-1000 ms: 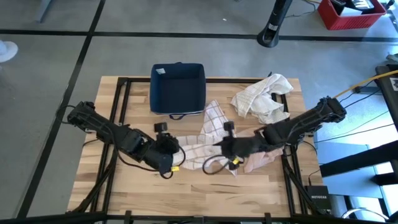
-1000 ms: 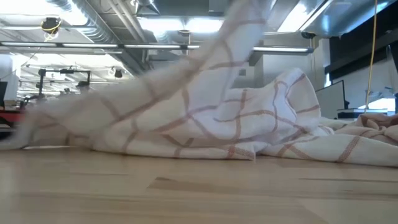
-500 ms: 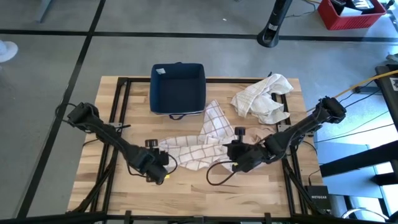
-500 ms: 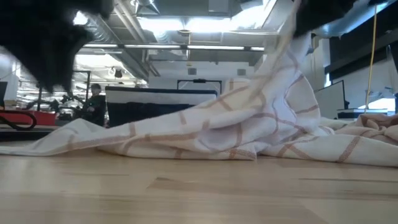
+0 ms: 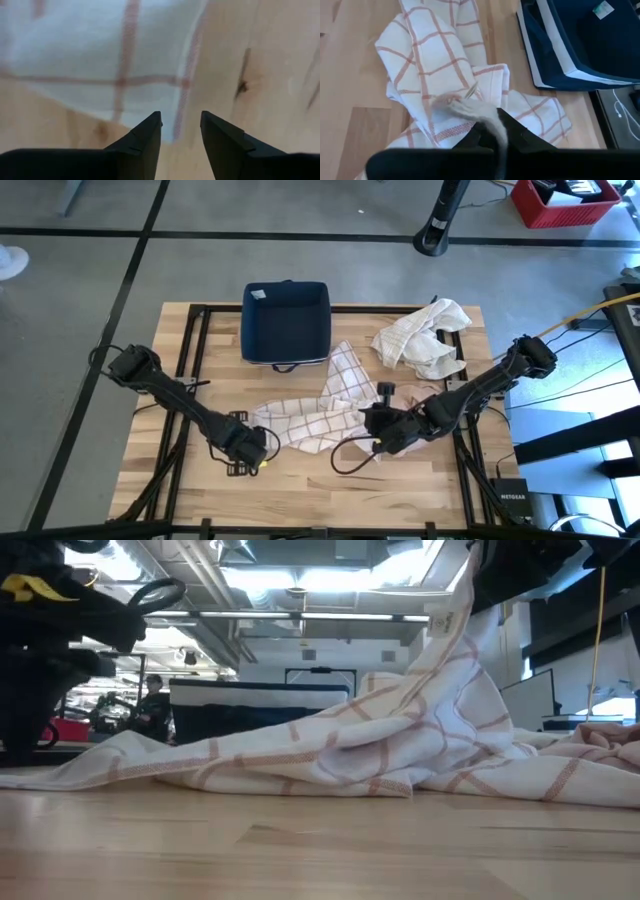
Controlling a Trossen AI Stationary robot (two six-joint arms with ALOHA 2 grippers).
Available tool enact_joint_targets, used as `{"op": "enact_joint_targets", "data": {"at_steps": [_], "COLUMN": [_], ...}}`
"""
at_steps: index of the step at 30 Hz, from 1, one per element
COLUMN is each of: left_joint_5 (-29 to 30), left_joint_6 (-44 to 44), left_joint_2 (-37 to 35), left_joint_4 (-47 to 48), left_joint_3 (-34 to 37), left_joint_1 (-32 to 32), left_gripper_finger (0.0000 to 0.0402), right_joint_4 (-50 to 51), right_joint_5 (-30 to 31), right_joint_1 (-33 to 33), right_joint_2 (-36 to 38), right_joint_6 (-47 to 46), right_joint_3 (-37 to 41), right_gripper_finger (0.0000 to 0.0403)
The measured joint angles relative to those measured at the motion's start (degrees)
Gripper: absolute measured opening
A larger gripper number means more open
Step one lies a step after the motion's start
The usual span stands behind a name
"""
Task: Fold towel
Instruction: Fold the left white patterned towel
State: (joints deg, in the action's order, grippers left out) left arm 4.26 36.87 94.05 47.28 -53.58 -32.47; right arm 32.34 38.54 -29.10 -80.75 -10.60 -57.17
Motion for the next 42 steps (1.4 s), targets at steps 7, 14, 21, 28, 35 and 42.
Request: {"op": "enact_joint_targets", "data": {"at_steps": [7,14,21,28,35,42], "left_joint_5": [-0.21,0.73,4.33,7.28,15.14,30.08], "left_joint_6": [-2.42,-4.59,-4.61,-2.17,-1.29,-1.89], "left_joint_2": [1.94,1.93,2.14,1.4,-4.87,-12.48], "left_joint_4": [-2.41,-3.56,-2.73,5.14,14.03,21.63], "left_joint_3": [3.3,4.42,4.7,0.54,-12.26,-24.52], "left_joint_1": [0.26,0.61,0.79,-0.25,-2.84,-4.8], "left_gripper_finger": [0.0127,0.0104,0.0008,0.0003,0.0001,0.0001], "right_joint_4": [-1.21,-1.25,-1.38,-2.05,-0.58,1.16], "right_joint_5": [-0.35,-0.4,-0.57,-0.6,1.07,6.78], "right_joint_1": [0.74,0.66,0.66,-0.22,-3.96,-5.36], "right_joint_2": [0.0,0.0,0.0,0.9,4.92,10.3], "right_joint_6": [1.05,1.87,1.87,1.95,5.3,11.95], "right_joint_3": [-0.04,-0.04,-0.04,-0.59,-6.56,-15.3], "right_gripper_finger": [0.0005,0.0005,0.0005,0.0005,0.0005,0.0005]}}
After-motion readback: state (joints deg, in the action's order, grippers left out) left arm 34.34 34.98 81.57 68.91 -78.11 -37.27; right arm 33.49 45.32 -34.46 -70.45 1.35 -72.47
